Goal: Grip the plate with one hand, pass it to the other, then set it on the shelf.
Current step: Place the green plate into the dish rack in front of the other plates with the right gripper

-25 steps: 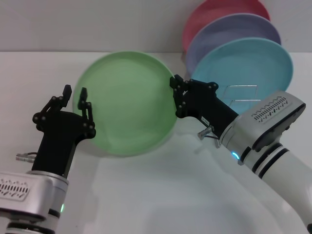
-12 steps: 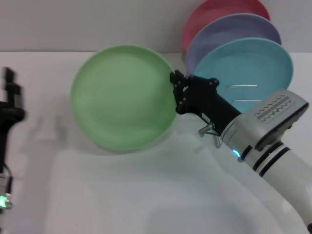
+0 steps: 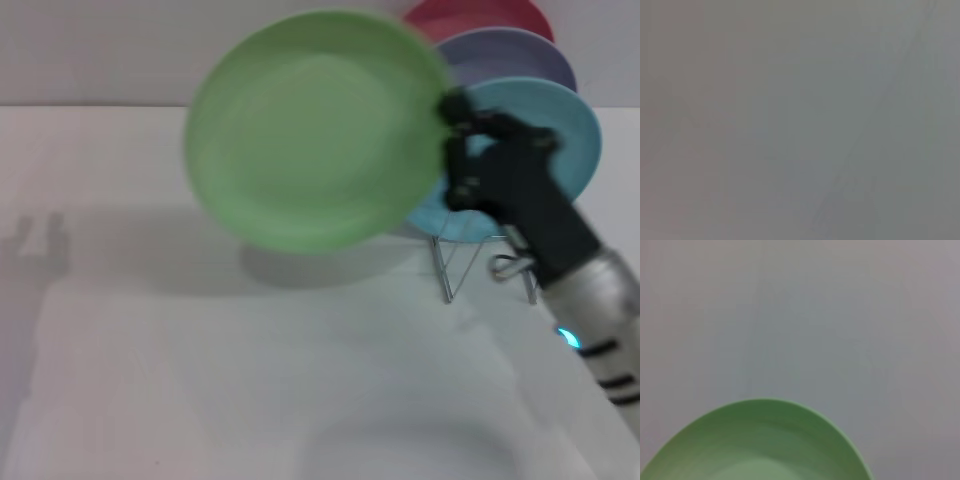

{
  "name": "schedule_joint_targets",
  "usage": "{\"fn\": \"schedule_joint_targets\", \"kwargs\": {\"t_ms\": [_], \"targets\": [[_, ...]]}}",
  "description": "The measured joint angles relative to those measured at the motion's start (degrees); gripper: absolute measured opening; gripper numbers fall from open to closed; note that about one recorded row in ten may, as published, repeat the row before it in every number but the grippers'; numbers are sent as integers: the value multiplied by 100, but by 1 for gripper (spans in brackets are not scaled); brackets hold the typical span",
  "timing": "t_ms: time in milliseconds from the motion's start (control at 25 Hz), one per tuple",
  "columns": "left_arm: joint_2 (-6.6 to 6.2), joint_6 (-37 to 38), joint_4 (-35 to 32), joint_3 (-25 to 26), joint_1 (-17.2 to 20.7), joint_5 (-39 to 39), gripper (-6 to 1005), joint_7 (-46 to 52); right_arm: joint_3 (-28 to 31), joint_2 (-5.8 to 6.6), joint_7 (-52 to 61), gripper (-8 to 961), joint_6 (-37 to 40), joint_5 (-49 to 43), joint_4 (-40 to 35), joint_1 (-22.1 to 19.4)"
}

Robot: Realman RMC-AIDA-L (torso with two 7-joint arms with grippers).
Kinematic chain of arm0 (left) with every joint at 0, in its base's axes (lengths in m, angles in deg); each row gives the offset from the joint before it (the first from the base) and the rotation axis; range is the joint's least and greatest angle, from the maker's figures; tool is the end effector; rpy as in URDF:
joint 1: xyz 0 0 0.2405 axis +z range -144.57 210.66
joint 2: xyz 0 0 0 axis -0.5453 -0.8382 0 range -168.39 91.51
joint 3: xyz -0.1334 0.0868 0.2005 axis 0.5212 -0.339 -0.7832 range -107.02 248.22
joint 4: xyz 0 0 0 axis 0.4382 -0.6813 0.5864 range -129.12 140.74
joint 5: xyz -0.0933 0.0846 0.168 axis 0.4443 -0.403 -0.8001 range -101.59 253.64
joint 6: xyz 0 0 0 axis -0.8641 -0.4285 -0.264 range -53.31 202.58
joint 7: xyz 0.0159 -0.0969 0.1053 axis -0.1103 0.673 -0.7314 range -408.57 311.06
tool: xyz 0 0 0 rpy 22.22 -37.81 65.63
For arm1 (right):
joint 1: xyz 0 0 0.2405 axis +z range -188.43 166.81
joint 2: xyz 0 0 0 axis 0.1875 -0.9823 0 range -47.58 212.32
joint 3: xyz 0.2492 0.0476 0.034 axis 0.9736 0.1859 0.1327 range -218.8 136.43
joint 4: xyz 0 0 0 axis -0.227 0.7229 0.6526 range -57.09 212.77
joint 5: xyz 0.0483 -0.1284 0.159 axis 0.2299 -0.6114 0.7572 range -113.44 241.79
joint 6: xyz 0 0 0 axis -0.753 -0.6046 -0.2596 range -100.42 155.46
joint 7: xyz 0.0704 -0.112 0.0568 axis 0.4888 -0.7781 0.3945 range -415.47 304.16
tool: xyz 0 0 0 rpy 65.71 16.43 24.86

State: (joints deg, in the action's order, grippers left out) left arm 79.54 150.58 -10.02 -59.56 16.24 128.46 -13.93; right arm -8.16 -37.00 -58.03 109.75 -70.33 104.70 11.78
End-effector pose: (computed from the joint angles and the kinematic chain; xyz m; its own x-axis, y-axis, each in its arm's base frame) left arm -0.3374 0.2952 0.0107 0.2182 -0.1526 0.9639 0.9654 -0.1107 -0.2361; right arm 0.2130 0.2949 -0.0560 0.5626 0.3715 -0.7386 -0.5584 -0.4881 -0.6708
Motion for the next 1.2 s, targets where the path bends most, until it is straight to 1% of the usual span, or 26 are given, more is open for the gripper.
{"fn": "schedule_joint_targets", "kwargs": {"t_ms": [80,120,200,280,400,600,800,840,1040,1200], "targets": [[-2,-70,306,-10,-156,-1,409,311,41,1,-161,18,620,31,3,-274],[-1,-84,423,-16,-207,-4,409,407,74,4,-194,18,802,43,-9,-359],[-2,-84,431,-14,-213,0,409,412,203,11,-230,19,1235,51,-76,-558],[-1,-85,434,-15,-218,-4,409,436,366,15,-232,19,1587,51,-271,-685],[-9,-80,436,-2,-227,-176,409,560,575,20,-230,18,1930,52,-723,-714],[-53,-45,435,49,-275,-656,409,1011,823,21,-230,17,2222,52,-1467,-562],[-47,-48,433,52,-286,-710,409,1244,918,28,-249,17,2386,52,-2123,-276],[-33,-68,437,50,-287,-712,409,1420,925,30,-265,17,2399,52,-2218,-229],[-1,-64,402,-4,-260,-731,409,1566,972,60,-421,18,2418,52,-2657,33],[6,-59,392,-5,-249,-732,409,1577,948,70,-504,18,2390,44,-2875,159]]}}
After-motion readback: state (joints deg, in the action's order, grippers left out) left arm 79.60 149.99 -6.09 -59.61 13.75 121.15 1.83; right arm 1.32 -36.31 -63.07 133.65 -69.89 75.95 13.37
